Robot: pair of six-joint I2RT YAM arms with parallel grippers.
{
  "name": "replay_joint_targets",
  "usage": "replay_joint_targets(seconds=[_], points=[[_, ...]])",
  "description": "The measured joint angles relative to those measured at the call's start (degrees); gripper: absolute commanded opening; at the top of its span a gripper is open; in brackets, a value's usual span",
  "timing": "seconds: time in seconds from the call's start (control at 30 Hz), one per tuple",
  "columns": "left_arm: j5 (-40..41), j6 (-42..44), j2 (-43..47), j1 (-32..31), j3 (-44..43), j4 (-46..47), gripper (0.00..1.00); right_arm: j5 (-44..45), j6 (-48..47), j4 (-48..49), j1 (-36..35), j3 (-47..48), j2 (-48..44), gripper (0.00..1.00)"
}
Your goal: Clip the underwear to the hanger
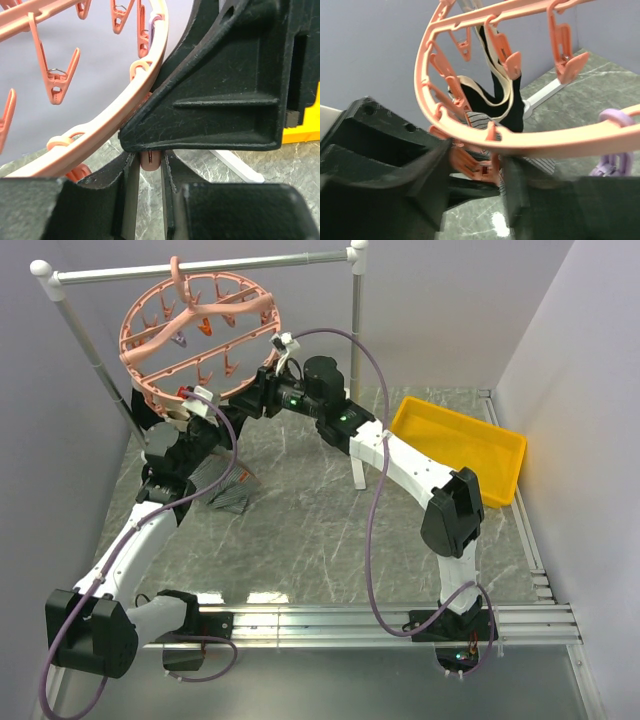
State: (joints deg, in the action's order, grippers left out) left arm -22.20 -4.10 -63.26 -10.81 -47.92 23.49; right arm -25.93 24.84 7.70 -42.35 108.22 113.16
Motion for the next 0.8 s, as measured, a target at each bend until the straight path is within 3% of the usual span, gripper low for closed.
replay_joint_targets(seconds=[0.07, 0.1, 0.13, 0.23, 0.3, 0.37, 0.53, 0.6, 0.8], points=[[0.0, 0.0, -0.1, 0.0, 0.0, -0.4, 0.02, 0.1, -1.2, -0.2, -0.2, 0.0, -0.1, 0.36], [0.0, 0.0, -0.1, 0.0, -0.1, -0.6, 0.05, 0.3, -1.9, -0.3, -0.2, 0.0, -0.1, 0.26], [-0.1, -0.1, -0.1, 0.0, -0.1, -0.9, 0.08, 0.5, -2.8, -0.3, -0.2, 0.0, -0.1, 0.21], [-0.3, -0.3, -0.1, 0.0, -0.3, -1.7, 0.20, 1.2, -4.6, -0.6, -0.1, 0.0, -0.1, 0.07], [-0.4, -0.3, -0.1, 0.0, -0.4, -2.0, 0.34, 1.7, -5.2, -0.9, 0.0, 0.0, -0.1, 0.00], [-1.2, 0.3, -0.1, 0.1, -0.5, -2.3, 0.44, 2.1, -5.6, -0.9, -0.1, 0.0, -0.1, 0.00], [-6.1, 3.4, 1.9, 0.3, -0.8, -6.8, 0.58, 2.8, -5.6, -1.4, 0.0, 0.0, -0.2, 0.00], [-8.7, 7.6, 3.4, 0.5, -1.6, -11.4, 0.70, 2.6, -5.5, -1.7, 0.0, 0.1, -0.2, 0.00], [-19.5, 27.1, 6.5, 0.2, -6.9, -33.7, 0.74, 3.4, -5.5, -2.4, 0.0, 0.3, -0.2, 0.00]])
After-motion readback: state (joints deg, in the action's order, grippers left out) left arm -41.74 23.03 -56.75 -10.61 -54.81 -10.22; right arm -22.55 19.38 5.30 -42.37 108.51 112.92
